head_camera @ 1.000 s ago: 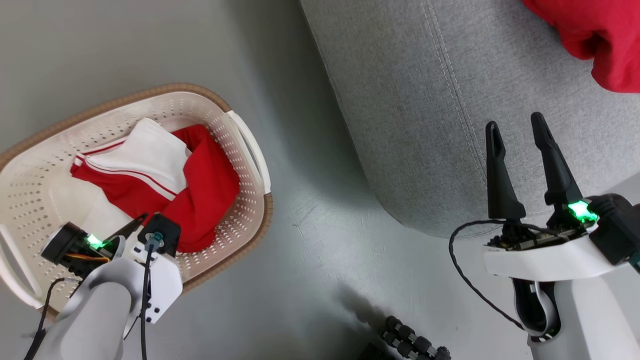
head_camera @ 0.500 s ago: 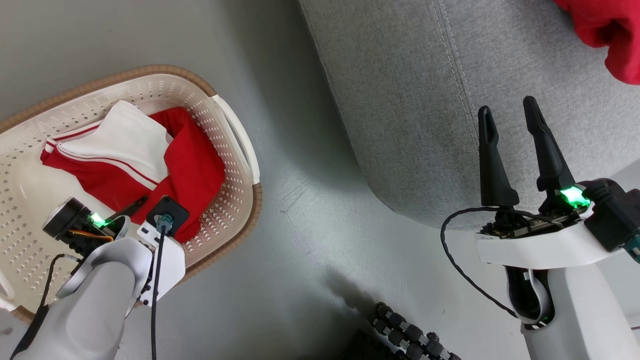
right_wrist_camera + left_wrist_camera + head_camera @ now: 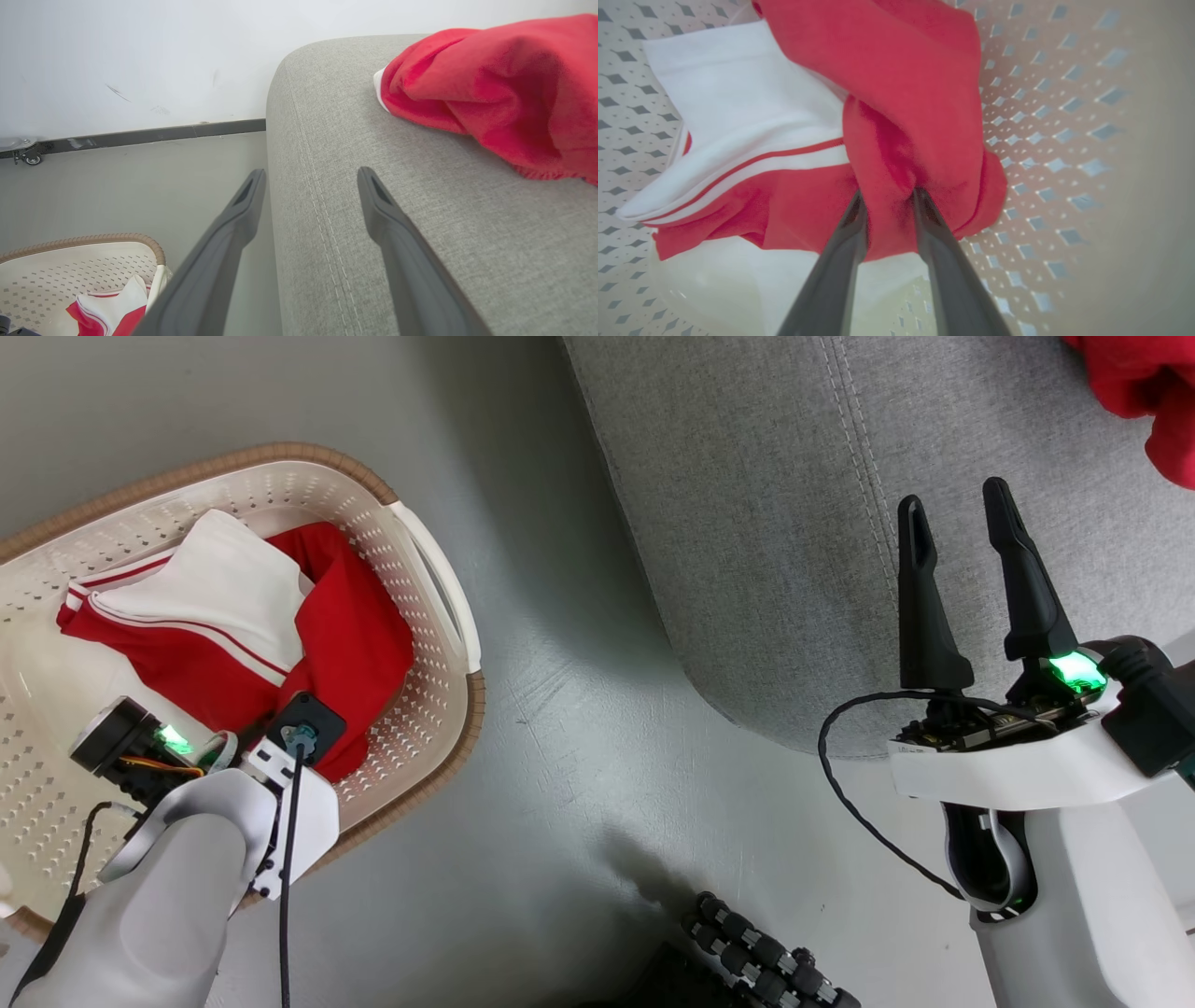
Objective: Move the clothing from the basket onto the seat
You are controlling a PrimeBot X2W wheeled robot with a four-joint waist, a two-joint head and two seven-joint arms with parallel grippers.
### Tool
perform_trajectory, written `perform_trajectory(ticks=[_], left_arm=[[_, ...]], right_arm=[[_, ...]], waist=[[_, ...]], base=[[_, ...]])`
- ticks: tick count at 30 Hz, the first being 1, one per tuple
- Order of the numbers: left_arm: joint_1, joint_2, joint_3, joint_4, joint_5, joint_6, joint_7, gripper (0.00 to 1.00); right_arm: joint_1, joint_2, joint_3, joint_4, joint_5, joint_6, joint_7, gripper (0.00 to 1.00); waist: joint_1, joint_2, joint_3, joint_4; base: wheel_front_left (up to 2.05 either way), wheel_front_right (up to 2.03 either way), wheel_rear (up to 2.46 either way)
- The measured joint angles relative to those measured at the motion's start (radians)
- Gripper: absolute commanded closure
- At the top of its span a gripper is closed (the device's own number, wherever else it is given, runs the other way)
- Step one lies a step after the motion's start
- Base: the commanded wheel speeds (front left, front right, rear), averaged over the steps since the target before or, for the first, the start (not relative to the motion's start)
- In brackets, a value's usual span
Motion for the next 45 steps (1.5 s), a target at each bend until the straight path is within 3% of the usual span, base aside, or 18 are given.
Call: perform_trajectory(ticks=[1,2,21,45], left_arm=[[0.000,-0.003,-0.001,0.001,0.000,0.000,0.000,0.99],[0.000,-0.005,-0.002,0.002,-0.001,0.000,-0.003,1.00],[-0.001,-0.023,-0.027,-0.030,0.002,0.004,-0.138,1.00],[0.046,-0.114,0.058,-0.123,-0.086,0.149,-0.331,1.00]], right_arm=[[0.000,0.000,0.000,0.000,0.001,0.000,0.000,0.00],[0.000,0.000,0.000,0.000,0.002,0.000,0.000,0.00],[-0.070,0.000,-0.005,0.004,0.036,0.000,0.000,0.00],[-0.100,-0.001,-0.054,0.043,-0.065,0.000,-0.001,0.00]], waist=[[0.0000,0.0000,0.000,-0.001],[0.0000,0.0000,-0.001,-0.001],[0.0000,0.0000,-0.037,0.002],[0.0000,0.0000,-0.195,0.101]], base=[[0.00,0.00,0.00],[0.00,0.00,0.00],[0.00,0.00,0.00],[0.00,0.00,0.00]])
